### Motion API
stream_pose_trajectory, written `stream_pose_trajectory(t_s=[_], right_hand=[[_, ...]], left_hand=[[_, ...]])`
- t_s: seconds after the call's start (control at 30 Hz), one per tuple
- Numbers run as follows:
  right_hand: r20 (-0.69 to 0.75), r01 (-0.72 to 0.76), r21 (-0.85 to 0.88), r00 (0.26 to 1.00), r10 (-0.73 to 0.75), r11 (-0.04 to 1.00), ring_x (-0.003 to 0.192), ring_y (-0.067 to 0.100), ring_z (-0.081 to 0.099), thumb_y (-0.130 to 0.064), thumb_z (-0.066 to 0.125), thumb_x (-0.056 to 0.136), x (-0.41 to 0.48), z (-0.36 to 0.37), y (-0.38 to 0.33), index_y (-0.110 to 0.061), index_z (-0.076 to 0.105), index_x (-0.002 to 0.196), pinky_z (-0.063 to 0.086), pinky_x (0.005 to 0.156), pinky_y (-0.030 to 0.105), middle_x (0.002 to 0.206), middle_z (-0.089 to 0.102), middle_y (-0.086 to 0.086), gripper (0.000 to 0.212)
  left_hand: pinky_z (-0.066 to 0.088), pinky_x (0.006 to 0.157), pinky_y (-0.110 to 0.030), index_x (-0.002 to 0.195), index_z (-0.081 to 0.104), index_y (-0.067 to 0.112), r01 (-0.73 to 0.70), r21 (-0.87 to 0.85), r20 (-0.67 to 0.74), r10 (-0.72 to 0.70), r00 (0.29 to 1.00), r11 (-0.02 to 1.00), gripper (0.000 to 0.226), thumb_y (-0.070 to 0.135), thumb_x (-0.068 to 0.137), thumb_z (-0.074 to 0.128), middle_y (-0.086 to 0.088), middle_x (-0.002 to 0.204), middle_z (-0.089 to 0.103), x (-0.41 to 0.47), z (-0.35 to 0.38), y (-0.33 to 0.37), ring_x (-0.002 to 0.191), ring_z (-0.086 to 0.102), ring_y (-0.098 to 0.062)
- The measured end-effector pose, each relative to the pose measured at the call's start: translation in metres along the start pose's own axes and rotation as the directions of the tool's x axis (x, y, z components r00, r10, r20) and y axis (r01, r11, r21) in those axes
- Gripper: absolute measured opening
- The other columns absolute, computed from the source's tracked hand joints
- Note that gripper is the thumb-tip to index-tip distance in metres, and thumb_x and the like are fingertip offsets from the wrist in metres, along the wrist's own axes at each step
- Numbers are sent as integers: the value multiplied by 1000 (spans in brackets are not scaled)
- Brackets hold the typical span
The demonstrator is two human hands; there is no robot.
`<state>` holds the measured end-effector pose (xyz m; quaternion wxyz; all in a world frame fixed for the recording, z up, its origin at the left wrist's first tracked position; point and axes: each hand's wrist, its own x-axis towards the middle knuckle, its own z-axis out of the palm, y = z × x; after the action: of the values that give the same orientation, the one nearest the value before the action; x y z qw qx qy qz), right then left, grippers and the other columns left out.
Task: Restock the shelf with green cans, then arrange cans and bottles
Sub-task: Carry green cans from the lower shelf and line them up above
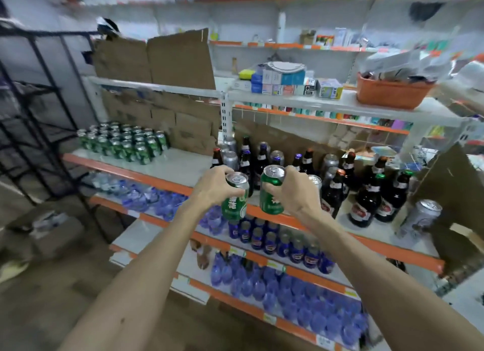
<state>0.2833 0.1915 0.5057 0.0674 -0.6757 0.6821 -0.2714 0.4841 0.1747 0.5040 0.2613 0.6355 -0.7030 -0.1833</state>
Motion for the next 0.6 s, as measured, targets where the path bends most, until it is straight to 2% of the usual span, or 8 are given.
stream_pose_trajectory(t_s=[0.13, 0.27, 0.37, 0.43, 0.5, 0.6], right_hand=[[32, 20, 11, 999, -20, 1000, 78, 30, 64, -55, 69, 82, 3, 17, -42, -9, 54, 101, 46, 59, 35, 89, 68, 8, 52], [75, 24, 52, 997, -28, 998, 80, 29, 65, -54, 70, 81, 10, 50, -89, -7, 56, 117, 45, 56, 33, 91, 69, 7, 61], [95, 16, 49, 995, -21, 999, 80, 29, 65, -58, 69, 80, 18, 82, -127, -10, 57, 104, 49, 61, 35, 91, 69, 7, 56], [102, 1, 54, 995, -7, 999, 81, 30, 65, -57, 69, 80, 26, 104, -153, -10, 56, 98, 45, 61, 34, 92, 68, 7, 52], [111, -34, 64, 993, 27, 997, 84, 31, 65, -54, 69, 81, 35, 126, -179, -9, 57, 101, 43, 61, 33, 93, 68, 7, 51], [96, -59, 100, 994, 49, 993, 78, 28, 63, -53, 69, 82, 50, 159, -213, -10, 57, 102, 41, 58, 32, 89, 67, 5, 49]], left_hand=[[51, 83, -33, 123, 64, 16, 54, -25, -61, -55, 997, 998, 62, 39, 69, 81, 0, 116, 68, -11, -33, -30, 101, 63, -19], [50, 77, -30, 124, 64, 15, 112, -25, -70, -113, 991, 993, 62, 38, 68, 81, -2, 113, 70, -10, -62, -78, 95, 63, -18], [48, 67, -24, 121, 66, 16, 139, -35, -44, -140, 989, 990, 59, 36, 67, 82, 0, 106, 71, 1, -86, -122, 88, 65, -13], [44, 64, -21, 118, 67, 16, 136, -33, -49, -137, 989, 990, 56, 35, 67, 83, 1, 105, 72, 12, -102, -152, 86, 65, -12], [46, 68, -23, 117, 67, 17, 131, -22, -53, -132, 990, 991, 57, 37, 67, 84, 0, 107, 72, 25, -120, -181, 88, 65, -13], [55, 80, -33, 116, 66, 17, 102, -35, -54, -104, 993, 994, 55, 35, 68, 84, 0, 108, 72, 44, -145, -223, 92, 66, -17]])
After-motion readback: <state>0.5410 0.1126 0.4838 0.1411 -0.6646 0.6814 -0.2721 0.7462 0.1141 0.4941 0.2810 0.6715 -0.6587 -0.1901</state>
